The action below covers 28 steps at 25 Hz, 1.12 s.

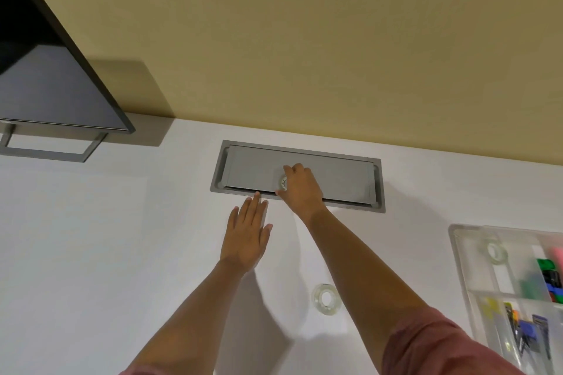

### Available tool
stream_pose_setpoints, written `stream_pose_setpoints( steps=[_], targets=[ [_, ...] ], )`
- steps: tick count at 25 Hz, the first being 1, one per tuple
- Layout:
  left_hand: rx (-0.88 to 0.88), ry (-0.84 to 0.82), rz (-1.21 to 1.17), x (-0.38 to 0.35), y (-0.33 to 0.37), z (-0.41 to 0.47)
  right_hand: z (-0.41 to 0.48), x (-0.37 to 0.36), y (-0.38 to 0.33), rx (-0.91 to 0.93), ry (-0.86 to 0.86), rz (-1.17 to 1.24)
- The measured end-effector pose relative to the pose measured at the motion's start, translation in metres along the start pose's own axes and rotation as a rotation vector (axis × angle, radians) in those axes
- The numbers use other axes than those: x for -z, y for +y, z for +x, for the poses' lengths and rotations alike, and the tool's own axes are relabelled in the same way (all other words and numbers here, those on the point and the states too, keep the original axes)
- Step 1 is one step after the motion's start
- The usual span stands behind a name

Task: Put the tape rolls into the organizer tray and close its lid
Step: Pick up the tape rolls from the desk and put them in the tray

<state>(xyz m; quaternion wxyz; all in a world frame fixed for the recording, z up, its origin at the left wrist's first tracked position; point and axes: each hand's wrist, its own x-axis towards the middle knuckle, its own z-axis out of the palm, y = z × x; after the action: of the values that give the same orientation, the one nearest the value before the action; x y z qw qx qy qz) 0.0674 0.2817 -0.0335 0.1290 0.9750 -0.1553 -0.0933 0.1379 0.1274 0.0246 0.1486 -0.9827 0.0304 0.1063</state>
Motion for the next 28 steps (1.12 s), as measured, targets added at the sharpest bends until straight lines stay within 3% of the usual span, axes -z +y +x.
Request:
stream_pose_setpoints(
  steps=[4, 12, 23, 28],
  targets=[
    [0.029, -0.036, 0.021, -0.002, -0.002, 0.0, 0.002, -0.002, -0.003, 0.039, 0.027, 0.003],
    [0.071, -0.035, -0.008, 0.0, 0.028, -0.007, -0.045, 0.034, 0.043, -0.039, 0.232, 0.265],
    [0.085, -0.122, -0.005, -0.01, 0.158, -0.026, -0.167, 0.102, 0.221, -0.26, 0.422, 0.262],
    [0.087, -0.135, 0.012, -0.029, 0.217, -0.028, -0.212, 0.11, 0.299, -0.348, 0.353, 0.234]
  ],
)
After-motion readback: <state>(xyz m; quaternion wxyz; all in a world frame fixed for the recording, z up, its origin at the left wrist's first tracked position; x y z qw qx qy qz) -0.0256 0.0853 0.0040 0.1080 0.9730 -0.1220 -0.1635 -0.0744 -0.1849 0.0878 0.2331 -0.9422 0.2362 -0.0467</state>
